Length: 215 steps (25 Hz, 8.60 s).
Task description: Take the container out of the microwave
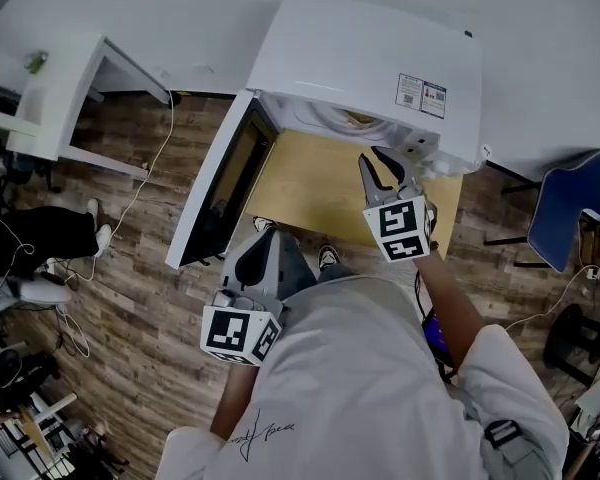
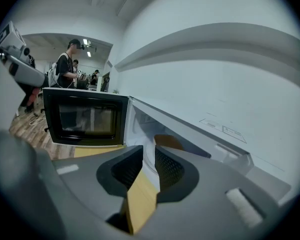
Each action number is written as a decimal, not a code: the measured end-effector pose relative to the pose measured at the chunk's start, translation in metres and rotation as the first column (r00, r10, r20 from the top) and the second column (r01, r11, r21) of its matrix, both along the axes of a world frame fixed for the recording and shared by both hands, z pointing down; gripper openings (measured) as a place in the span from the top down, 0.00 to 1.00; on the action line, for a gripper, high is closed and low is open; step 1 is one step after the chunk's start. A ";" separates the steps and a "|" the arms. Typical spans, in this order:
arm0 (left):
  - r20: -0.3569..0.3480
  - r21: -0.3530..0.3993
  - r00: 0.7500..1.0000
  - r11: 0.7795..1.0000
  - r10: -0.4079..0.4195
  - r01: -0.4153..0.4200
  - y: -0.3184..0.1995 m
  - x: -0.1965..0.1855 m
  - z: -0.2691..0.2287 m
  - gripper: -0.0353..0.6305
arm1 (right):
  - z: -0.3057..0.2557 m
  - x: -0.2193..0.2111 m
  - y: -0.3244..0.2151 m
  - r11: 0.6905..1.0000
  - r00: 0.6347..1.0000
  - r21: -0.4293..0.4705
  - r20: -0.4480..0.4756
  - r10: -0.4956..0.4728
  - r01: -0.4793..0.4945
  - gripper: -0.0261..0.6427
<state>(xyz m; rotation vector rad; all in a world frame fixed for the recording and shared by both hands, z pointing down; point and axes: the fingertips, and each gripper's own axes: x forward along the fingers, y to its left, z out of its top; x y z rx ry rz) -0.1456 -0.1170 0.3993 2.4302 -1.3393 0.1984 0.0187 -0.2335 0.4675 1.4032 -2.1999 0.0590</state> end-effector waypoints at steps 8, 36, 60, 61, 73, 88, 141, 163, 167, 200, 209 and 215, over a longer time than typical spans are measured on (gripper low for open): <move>0.025 0.000 1.000 1.000 -0.001 0.001 0.001 -0.003 0.001 0.95 | 0.017 -0.002 -0.020 1.000 0.992 0.009 -0.125 0.021 -0.020 0.82; 0.074 -0.044 0.997 0.999 -0.003 0.006 0.000 -0.009 0.012 0.95 | 0.085 0.006 -0.078 0.997 0.878 -0.052 -0.477 0.023 -0.054 0.78; 0.106 -0.051 0.993 0.997 -0.051 0.057 -0.003 -0.027 0.017 0.95 | 0.121 0.002 -0.104 0.998 0.737 -0.039 -0.676 0.007 -0.046 0.78; 0.109 -0.051 0.993 0.997 -0.048 0.054 -0.003 -0.027 0.017 0.95 | 0.121 0.001 -0.104 0.998 0.729 -0.036 -0.684 0.011 -0.048 0.78; 0.112 -0.068 0.993 0.997 -0.035 0.043 -0.006 -0.031 0.020 0.95 | 0.123 0.005 -0.109 0.998 0.642 0.036 -0.765 0.061 -0.053 0.84; 0.095 -0.080 0.995 0.997 -0.012 0.020 -0.016 -0.026 0.023 0.95 | 0.118 0.006 -0.107 0.997 0.675 0.024 -0.735 0.064 -0.069 0.87; 0.042 -0.023 0.998 0.999 0.046 -0.045 0.002 0.028 0.012 0.95 | 0.094 0.011 -0.029 0.994 0.838 -0.098 -0.545 -0.015 -0.046 0.87; 0.012 -0.048 1.000 0.999 0.004 -0.004 0.028 0.027 0.020 0.95 | 0.077 -0.002 0.026 0.988 0.944 -0.150 -0.323 -0.074 0.026 0.87; 0.023 -0.053 1.000 0.999 0.004 -0.003 0.028 0.023 0.020 0.95 | 0.069 -0.004 0.036 0.985 0.965 -0.170 -0.252 -0.066 0.023 0.87; 0.017 -0.117 0.998 0.991 -0.063 0.065 0.016 -0.001 0.046 0.95 | 0.000 -0.008 0.113 0.962 0.965 -0.225 0.246 -0.095 0.152 0.87; -0.015 -0.065 0.998 0.996 -0.061 0.060 0.018 0.011 0.041 0.95 | -0.017 -0.001 0.123 0.962 0.918 -0.221 0.391 -0.065 0.163 0.88; -0.070 -0.107 0.995 0.992 -0.072 0.064 0.015 0.008 0.037 0.95 | -0.015 -0.001 0.121 0.954 0.910 -0.223 0.403 -0.098 0.202 0.88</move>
